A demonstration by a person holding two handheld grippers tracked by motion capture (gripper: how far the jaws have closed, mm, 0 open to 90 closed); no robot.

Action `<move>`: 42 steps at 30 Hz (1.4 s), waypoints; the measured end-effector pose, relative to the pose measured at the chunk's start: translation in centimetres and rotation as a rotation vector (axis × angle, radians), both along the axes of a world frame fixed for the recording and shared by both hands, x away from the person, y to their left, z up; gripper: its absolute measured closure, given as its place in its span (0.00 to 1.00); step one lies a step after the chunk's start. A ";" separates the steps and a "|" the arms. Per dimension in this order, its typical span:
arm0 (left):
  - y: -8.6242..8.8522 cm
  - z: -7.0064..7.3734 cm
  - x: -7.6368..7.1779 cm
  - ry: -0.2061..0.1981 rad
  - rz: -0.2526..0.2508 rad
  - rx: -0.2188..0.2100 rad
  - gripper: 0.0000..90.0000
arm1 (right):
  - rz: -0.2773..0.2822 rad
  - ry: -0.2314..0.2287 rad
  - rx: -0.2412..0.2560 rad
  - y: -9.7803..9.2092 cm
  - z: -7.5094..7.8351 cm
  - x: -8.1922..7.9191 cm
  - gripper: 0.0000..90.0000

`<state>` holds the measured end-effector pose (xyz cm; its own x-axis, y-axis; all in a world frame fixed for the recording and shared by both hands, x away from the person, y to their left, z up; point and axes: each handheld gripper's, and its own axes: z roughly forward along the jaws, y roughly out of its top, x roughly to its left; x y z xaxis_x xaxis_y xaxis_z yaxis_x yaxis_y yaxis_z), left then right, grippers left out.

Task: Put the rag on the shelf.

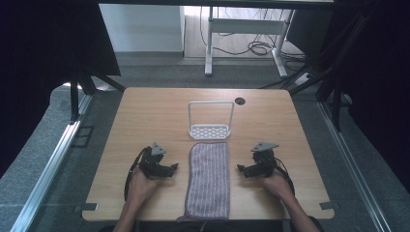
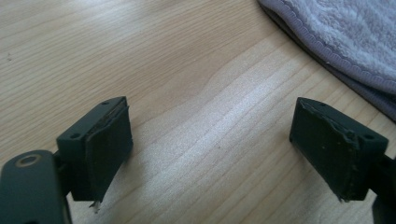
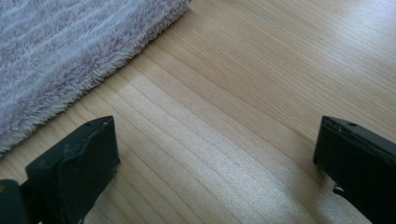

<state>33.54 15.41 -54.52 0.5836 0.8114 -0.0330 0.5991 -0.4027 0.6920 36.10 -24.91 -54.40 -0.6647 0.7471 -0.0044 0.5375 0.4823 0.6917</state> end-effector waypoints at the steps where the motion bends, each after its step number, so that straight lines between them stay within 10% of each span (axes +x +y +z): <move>1: 0.0 0.0 0.0 -0.001 0.000 0.001 0.15 | 0.000 0.001 0.000 0.0 0.0 0.0 0.00; 31: 0.1 0.2 0.3 0.012 0.037 0.001 0.15 | 0.005 0.053 -0.015 0.1 0.8 0.2 0.09; 42: -2.8 2.2 1.5 -0.024 -0.039 -0.029 0.22 | 0.002 0.076 0.048 1.5 2.8 1.0 0.21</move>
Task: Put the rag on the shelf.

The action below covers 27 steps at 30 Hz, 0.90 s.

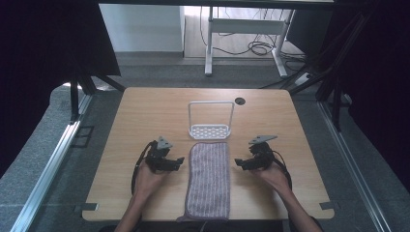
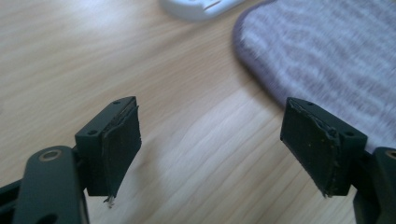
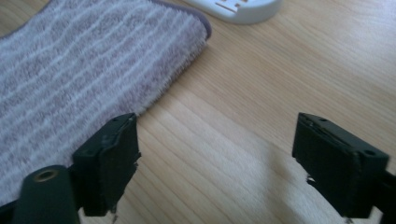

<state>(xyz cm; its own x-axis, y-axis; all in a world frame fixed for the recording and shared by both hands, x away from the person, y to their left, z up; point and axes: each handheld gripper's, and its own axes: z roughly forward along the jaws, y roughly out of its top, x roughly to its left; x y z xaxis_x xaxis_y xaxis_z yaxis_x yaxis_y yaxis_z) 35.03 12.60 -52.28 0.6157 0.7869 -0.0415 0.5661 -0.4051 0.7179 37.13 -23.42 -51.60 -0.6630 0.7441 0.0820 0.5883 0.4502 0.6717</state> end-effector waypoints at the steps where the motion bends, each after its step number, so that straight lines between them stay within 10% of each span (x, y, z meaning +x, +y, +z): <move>1: -0.4 0.1 0.2 -0.003 -0.010 0.000 0.24 | 0.007 0.000 0.004 0.3 0.1 0.1 0.24; 13: -4.4 0.4 2.9 0.007 -0.102 0.025 0.37 | 0.003 0.004 0.032 3.2 0.6 1.9 0.46; 27: -4.5 -1.7 4.4 0.035 -0.099 -0.004 0.51 | -0.013 0.006 -0.011 5.6 -1.4 3.1 0.66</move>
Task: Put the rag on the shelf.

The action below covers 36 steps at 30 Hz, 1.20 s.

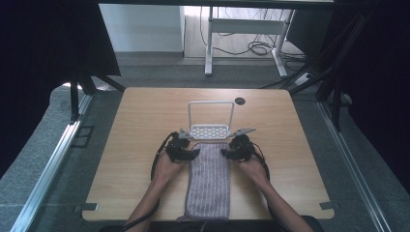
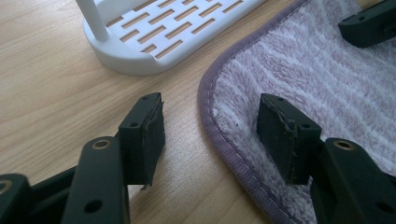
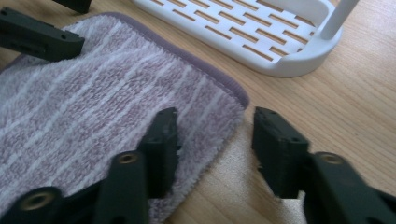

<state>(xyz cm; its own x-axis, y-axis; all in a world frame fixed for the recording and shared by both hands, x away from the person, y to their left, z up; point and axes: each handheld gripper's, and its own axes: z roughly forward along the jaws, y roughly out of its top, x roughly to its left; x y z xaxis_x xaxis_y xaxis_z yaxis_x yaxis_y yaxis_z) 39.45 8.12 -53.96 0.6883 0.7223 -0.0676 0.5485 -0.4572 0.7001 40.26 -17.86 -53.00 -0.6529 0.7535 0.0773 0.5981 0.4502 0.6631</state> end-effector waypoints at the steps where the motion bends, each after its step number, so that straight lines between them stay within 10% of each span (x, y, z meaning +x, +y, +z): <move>1: 0.0 0.0 -0.1 0.002 -0.004 -0.006 0.54 | 0.009 -0.003 0.003 0.1 0.0 0.0 0.69; 9: -0.5 0.2 -0.6 0.042 -0.013 -0.040 0.89 | 0.067 -0.015 -0.015 0.8 0.2 -0.6 0.95; 13: -0.5 0.7 -0.8 0.017 -0.013 -0.012 0.91 | 0.083 -0.033 -0.004 0.5 1.1 -0.8 0.95; 36: 0.5 11.3 -2.0 -0.162 -0.066 -0.147 0.91 | 0.127 -0.203 0.159 -1.9 11.2 -1.6 0.95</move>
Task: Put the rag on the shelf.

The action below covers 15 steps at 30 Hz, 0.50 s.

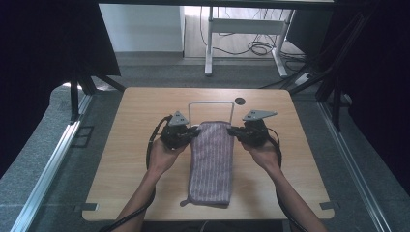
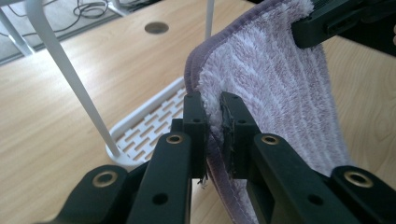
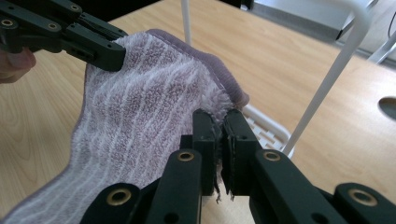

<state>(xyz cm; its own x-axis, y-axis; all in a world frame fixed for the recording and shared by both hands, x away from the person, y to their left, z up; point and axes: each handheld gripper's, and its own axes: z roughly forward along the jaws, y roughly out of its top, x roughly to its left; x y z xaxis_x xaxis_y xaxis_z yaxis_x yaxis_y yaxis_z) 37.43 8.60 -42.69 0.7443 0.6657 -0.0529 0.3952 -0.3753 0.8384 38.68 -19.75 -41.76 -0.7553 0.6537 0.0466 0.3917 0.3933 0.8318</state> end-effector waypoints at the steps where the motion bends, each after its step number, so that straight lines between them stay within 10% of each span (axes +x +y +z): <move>1: 0.0 0.3 0.0 -0.006 0.004 0.006 0.91 | 0.000 -0.005 0.000 0.0 0.4 0.0 0.95; 15: 0.5 5.7 0.4 -0.106 0.019 0.011 0.90 | 0.011 -0.094 0.010 0.3 5.4 0.5 0.95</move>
